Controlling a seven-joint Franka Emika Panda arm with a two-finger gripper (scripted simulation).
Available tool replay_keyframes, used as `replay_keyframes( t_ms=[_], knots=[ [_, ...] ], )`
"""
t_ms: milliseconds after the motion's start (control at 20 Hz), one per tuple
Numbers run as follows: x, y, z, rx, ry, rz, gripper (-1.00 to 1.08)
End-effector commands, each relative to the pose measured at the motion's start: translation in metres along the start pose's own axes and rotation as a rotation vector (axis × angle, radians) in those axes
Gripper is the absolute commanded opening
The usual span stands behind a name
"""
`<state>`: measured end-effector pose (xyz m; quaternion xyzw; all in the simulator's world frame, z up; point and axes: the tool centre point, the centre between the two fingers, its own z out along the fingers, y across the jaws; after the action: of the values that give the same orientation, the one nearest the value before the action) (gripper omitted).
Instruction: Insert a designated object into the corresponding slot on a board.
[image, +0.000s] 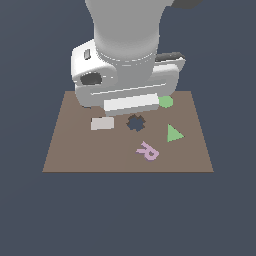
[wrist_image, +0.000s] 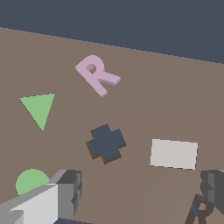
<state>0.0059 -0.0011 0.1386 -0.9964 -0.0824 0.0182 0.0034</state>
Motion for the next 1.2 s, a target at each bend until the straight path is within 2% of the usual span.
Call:
replay_keyframes(
  t_ms=[0, 650, 1150],
  knots=[
    [0.009, 0.000, 0.008, -0.001, 0.002, -0.064, 1.00],
    [0.074, -0.018, 0.060, -0.014, 0.021, -0.507, 1.00],
    [0.100, -0.036, 0.082, -0.021, 0.029, -0.706, 1.00]
  ],
)
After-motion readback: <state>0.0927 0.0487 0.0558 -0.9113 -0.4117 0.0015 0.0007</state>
